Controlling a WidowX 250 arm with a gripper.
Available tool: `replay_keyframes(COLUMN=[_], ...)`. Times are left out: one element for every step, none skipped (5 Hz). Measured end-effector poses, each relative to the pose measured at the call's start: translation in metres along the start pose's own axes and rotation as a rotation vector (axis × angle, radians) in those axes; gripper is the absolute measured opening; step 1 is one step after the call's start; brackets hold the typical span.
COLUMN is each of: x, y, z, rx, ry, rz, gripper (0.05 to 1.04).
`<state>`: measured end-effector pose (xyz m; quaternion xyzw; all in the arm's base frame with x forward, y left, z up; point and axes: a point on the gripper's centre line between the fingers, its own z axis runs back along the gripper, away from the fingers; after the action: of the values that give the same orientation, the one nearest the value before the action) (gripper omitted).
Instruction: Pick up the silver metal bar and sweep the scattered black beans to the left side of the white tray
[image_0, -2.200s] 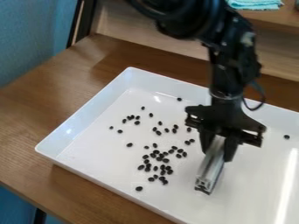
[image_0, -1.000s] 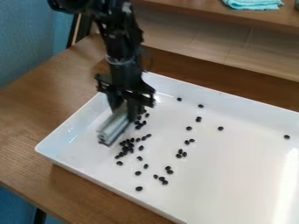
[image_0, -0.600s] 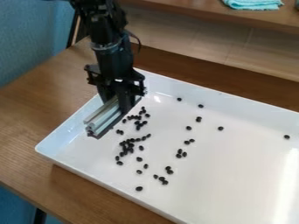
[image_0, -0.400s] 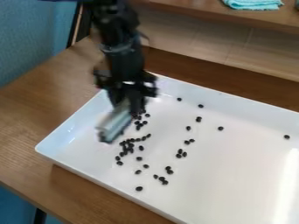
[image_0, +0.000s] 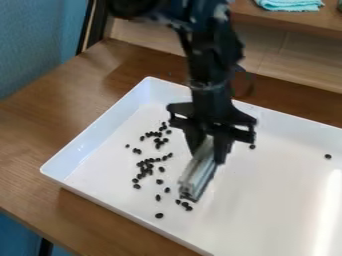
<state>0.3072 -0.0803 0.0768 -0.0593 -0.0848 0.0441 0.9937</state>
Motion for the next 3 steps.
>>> replay_keyframes(x=[-0.006,-0.002,-0.003], y=[-0.029,-0.031,-0.026], z=[-0.021,-0.038,-0.047], rx=[0.004,0.025,0.024], ry=[0.034,0.011,-0.029], rz=[0.015,0.035,0.018], gripper=[0.385,0.385,0.385])
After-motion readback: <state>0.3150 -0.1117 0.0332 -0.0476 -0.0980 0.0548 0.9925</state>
